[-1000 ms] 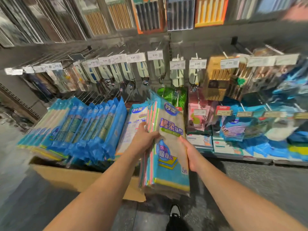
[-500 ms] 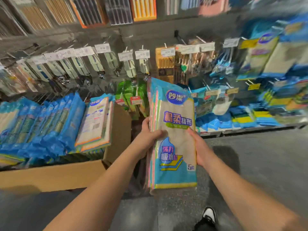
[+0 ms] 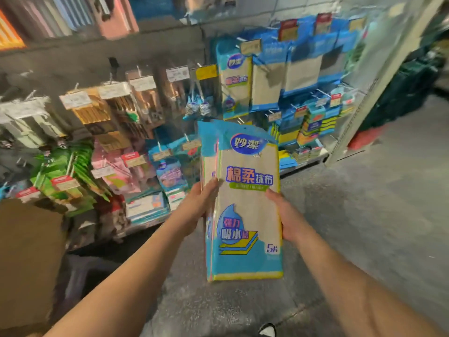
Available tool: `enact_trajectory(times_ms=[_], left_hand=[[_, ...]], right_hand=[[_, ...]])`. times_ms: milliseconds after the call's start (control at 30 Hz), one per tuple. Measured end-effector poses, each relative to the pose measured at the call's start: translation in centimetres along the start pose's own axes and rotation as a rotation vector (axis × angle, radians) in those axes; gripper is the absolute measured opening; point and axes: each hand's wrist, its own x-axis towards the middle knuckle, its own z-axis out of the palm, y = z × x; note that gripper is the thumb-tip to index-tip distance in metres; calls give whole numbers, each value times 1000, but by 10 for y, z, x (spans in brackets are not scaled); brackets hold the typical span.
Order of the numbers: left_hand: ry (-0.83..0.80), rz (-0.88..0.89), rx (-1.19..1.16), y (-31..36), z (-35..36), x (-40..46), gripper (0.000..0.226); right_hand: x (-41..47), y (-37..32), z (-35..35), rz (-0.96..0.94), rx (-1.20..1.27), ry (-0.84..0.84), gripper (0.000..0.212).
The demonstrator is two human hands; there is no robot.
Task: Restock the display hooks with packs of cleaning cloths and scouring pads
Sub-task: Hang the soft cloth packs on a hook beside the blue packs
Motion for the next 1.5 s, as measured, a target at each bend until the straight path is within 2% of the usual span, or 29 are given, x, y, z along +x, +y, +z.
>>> enact_trajectory(times_ms=[33,100,133,233,367,400,500,600,767,900,933,1000,1100,1233,1300,1400,1500], left_hand=[[-8,-36,-33,6,18,12,60],[-47,-42,-77,19,46,30,51],[-68,-42,-92,24,58,39,54],[-145,-2,-111,42,90,64,78],[-185,51,-69,70,116,101,95],[-183,52,-87,76,120,111,92],[-188,34,-212,85,131,145,63],[-201,29,-239,93,139,186,69],[-165,26,-283,110,142,272,66],[-120,57,-270,134,148,332,37],[-109,57,-266,138,149,344,36],[-113,54,-263,147,148,362,50],[-119,67,-238,154,145,384,71],[-102,90,-207,158,146,398,68],[-86,95,-204,163,149,404,66],[-60,111,-159,169,153,406,59],[-25,141,-75,169,154,407,61]], right_hand=[[-1,-10,-19,-13,9,20,24],[-2,-27,-52,-56,25,54,21],[-2,-35,-66,-79,29,73,21],[6,-59,-102,-121,43,138,19],[28,-81,-132,-126,79,150,21],[35,-86,-137,-122,87,147,23],[62,-103,-148,-115,83,120,30],[95,-124,-161,-117,50,89,26],[168,-180,-182,-108,-110,14,38],[232,-244,-180,-176,14,76,34],[247,-261,-179,-221,55,120,30],[275,-292,-178,-285,90,174,31],[301,-328,-175,-291,73,166,12],[327,-349,-175,-238,161,144,4],[342,-358,-175,-206,160,129,16],[361,-368,-179,-193,142,63,12],[378,-380,-184,-183,89,20,25]])
